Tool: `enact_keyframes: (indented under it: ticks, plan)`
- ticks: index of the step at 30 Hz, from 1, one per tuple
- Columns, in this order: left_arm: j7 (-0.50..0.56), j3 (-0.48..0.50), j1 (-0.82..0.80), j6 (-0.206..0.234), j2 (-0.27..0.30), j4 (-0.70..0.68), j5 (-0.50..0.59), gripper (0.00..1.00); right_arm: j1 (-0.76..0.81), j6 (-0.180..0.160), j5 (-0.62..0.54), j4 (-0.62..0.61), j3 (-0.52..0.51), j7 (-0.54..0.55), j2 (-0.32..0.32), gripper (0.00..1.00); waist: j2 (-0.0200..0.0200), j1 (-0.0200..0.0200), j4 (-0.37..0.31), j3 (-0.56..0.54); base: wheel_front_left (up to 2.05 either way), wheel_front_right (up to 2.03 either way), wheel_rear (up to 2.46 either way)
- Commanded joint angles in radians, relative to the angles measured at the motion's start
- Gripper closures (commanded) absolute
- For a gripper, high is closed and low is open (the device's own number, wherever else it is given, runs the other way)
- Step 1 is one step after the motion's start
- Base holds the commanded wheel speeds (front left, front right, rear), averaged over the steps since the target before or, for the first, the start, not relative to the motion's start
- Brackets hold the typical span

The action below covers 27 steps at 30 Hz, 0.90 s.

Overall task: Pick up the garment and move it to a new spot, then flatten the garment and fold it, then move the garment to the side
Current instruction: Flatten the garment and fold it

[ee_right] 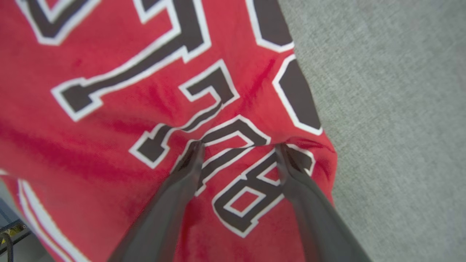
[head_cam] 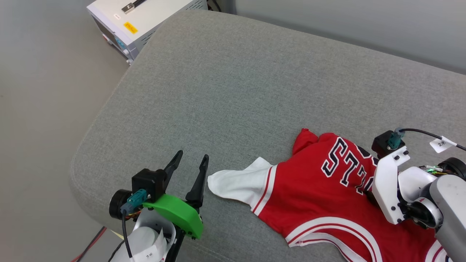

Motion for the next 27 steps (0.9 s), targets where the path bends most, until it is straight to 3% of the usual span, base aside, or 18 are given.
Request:
enact_keyframes:
  ticks: [1,3,5,27]
  plan:
    - [-0.009,-0.004,-0.019,-0.004,-0.009,0.004,0.013,0.0,0.008,-0.001,0.018,0.027,0.035,0.008,0.003,0.0,0.012,0.0,0.029,0.028,0.0,0.0,0.0]
    - [-0.012,-0.006,-0.024,-0.004,-0.011,0.01,0.013,0.0,0.021,-0.001,0.033,0.042,0.069,0.017,-0.005,0.0,0.012,0.0,0.034,0.031,0.0,0.0,0.0]
    - [-0.014,-0.008,-0.026,-0.004,-0.012,0.015,0.013,0.0,0.029,-0.001,0.042,0.049,0.097,0.017,-0.018,1.0,0.012,0.0,0.035,0.033,0.0,0.0,0.0]
    - [-0.002,-0.016,-0.013,0.012,0.015,0.002,0.004,0.0,-0.128,-0.001,-0.056,0.165,0.055,-0.271,-0.204,1.0,0.012,0.0,-0.03,-0.031,0.0,0.0,0.0]
